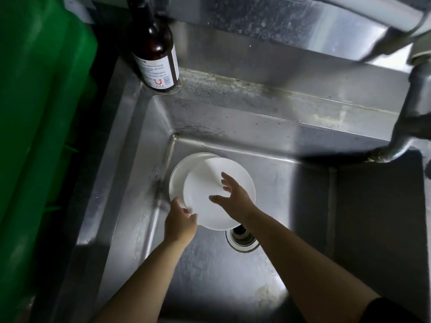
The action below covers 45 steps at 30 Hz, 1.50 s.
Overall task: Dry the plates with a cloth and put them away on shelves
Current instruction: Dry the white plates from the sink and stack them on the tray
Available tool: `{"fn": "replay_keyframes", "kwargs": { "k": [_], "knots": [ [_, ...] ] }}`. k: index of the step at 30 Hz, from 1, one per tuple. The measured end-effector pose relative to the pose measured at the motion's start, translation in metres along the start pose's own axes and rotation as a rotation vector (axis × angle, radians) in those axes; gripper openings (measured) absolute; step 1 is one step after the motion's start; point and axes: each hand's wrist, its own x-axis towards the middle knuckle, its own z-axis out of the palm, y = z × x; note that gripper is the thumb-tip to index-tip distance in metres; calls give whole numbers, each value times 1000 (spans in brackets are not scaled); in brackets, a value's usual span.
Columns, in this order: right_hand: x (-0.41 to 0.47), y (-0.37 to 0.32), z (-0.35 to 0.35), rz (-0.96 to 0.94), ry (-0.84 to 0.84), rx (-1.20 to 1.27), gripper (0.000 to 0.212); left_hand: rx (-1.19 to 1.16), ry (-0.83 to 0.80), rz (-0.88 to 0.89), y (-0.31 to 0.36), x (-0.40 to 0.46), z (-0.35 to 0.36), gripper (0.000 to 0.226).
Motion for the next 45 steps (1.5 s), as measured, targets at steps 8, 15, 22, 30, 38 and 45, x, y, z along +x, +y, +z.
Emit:
{"fn": "replay_keyframes", "kwargs": {
  "k": [8, 15, 22, 30, 38, 45],
  "knots": [
    [5, 46, -42, 146, 247, -275, 88, -287, -122, -239, 15, 7, 36, 15],
    [11, 57, -55, 273, 120, 24, 95, -271, -158, -172, 42, 14, 45, 15],
    [12, 55, -64, 213, 161, -137, 81, 58, -37, 95, 55, 1, 42, 13],
    [-14, 64, -89, 180, 394, 136, 81, 50, -73, 315, 61, -38, 19, 15],
    [-57, 71, -108, 69, 518, 277, 45, -203, -285, 273, 72, -74, 11, 13],
    [-96, 65, -116, -30, 515, 343, 40, -137, -403, 288, 91, -93, -3, 29]
  ]
}}
